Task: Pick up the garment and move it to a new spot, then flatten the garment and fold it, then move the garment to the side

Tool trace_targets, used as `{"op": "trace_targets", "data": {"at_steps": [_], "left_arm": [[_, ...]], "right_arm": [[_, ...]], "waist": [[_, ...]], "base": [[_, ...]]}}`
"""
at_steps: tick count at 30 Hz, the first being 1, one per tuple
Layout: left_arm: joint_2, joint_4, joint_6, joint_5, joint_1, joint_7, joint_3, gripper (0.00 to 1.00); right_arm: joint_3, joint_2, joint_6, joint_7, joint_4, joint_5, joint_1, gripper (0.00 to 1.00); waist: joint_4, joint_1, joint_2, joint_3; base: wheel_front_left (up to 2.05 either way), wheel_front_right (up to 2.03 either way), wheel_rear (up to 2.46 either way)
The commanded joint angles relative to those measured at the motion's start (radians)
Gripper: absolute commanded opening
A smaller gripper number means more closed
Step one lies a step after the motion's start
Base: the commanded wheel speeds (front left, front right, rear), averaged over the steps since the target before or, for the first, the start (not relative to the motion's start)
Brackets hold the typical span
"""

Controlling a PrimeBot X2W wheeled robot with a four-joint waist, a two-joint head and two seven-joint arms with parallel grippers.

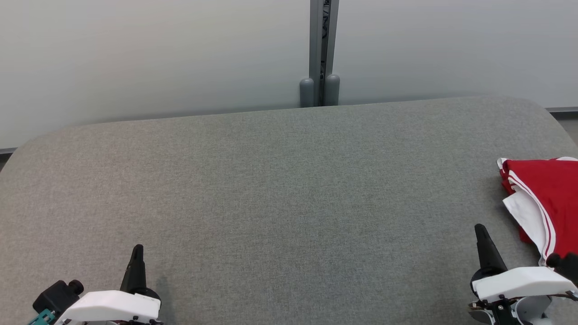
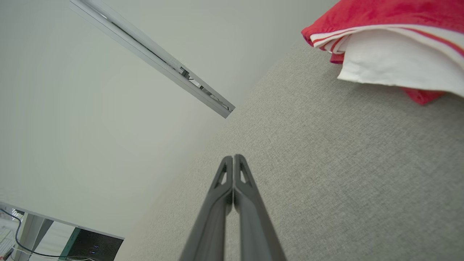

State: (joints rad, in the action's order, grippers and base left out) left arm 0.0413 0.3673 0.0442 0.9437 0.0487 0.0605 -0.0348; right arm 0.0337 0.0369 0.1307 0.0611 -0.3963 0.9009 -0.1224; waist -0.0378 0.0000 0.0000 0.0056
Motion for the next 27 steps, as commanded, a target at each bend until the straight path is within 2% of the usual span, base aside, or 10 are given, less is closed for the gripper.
{"op": "trace_targets", "data": {"at_steps": [1,27], "left_arm": [[0.006,-0.019,0.010,0.037,0.031,-0.009,-0.009,0.00],[0.008,-0.063,0.043,0.295,0.047,-0.077,-0.039,0.00]], "right_arm": [[0.009,0.010,0.000,-0.009,0.023,0.039,-0.008,0.00],[0.040,0.013,0.000,-0.078,0.078,0.315,0.001,0.00]], "waist": [[0.001,0.0000,0.0000,0.000],[0.013,0.0000,0.0000,-0.001]], "base": [[0.00,0.00,0.00],[0.00,0.00,0.00]]}}
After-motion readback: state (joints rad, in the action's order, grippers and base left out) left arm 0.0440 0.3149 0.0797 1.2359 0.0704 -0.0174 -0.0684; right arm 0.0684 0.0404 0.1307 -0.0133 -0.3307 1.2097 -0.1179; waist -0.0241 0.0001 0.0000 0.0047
